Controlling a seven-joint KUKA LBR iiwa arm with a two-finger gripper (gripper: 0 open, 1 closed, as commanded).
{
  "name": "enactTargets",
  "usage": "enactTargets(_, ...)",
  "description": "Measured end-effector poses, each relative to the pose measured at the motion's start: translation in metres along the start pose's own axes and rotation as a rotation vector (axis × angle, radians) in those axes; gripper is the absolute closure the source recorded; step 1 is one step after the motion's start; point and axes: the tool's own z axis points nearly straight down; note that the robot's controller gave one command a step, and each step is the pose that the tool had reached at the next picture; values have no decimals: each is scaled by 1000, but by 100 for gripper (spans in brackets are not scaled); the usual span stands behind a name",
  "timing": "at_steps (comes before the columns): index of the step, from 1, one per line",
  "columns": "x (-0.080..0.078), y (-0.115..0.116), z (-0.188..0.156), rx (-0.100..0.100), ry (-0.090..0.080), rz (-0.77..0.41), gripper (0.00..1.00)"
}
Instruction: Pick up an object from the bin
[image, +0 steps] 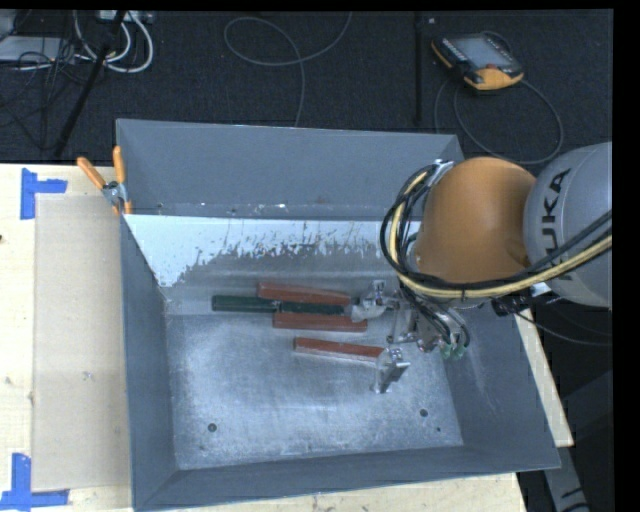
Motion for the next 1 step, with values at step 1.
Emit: enactTargets(1,-4,-4,68,0,3,-45,0)
